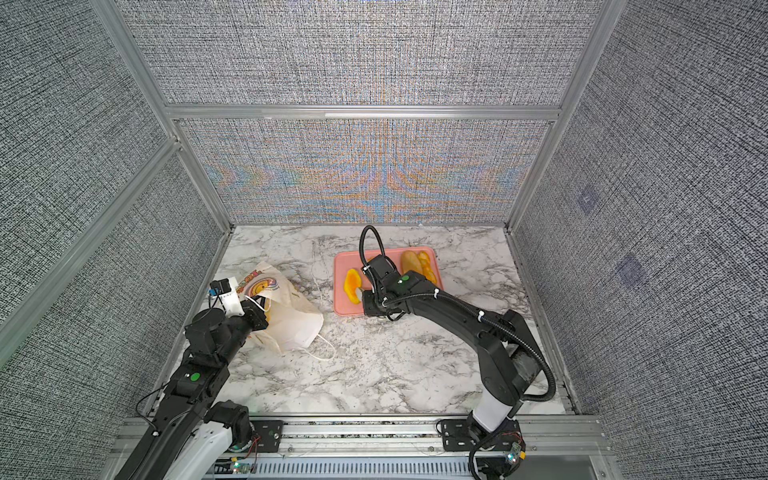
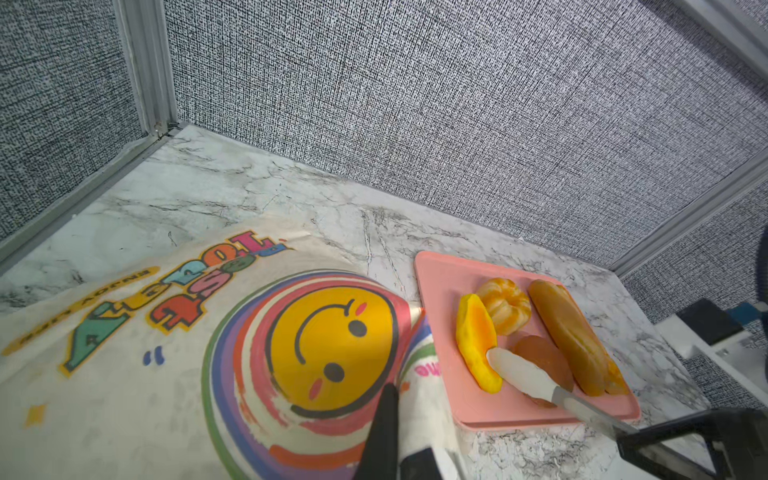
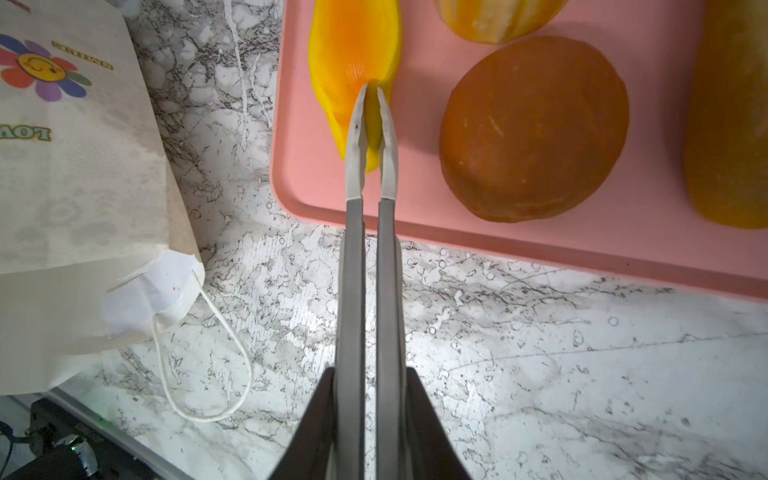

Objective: Take the fake bread out of the paper bag
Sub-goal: 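Pull the yellow bread out and carry it onto the pink tray, then open the right tongs to release the yellow bread on the tray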

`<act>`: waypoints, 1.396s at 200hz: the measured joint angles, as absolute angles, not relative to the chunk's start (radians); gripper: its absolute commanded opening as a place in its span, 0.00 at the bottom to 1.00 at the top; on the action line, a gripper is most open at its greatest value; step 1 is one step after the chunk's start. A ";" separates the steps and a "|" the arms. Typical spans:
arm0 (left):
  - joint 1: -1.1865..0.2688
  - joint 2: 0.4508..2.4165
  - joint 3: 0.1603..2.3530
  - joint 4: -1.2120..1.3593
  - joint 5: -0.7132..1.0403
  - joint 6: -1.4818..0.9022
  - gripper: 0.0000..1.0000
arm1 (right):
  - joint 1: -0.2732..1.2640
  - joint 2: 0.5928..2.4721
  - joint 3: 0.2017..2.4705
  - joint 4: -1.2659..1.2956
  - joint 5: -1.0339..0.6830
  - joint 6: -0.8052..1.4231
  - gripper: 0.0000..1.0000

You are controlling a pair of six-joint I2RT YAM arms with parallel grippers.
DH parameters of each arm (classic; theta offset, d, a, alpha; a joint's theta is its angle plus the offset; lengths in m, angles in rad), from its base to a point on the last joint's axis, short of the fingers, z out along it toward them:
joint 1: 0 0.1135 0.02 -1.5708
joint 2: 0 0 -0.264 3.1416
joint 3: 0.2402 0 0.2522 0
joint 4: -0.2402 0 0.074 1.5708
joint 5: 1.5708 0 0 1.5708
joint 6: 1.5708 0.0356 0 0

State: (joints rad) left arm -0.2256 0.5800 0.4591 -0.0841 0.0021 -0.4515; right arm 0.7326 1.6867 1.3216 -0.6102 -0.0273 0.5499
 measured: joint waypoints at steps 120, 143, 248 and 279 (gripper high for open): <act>-0.226 0.559 0.459 -0.113 0.003 -0.422 0.00 | 0.719 1.610 1.381 -0.759 0.022 0.541 0.38; -0.226 0.548 0.462 -0.130 0.003 -0.424 0.00 | 0.734 1.610 1.427 -0.782 0.035 0.542 0.38; -0.226 0.447 0.451 -0.209 -0.001 -0.474 0.00 | 0.914 1.914 1.856 -1.007 0.264 0.534 0.40; -0.226 0.421 0.441 -0.223 -0.001 -0.481 0.00 | 0.938 2.007 1.970 -1.083 0.332 0.514 0.40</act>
State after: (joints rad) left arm -0.2256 0.4206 0.4412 -0.2226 -0.0010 -0.4812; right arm 0.9379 2.0071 1.9701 -1.0828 0.3321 0.5137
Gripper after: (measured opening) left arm 0.053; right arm 0.398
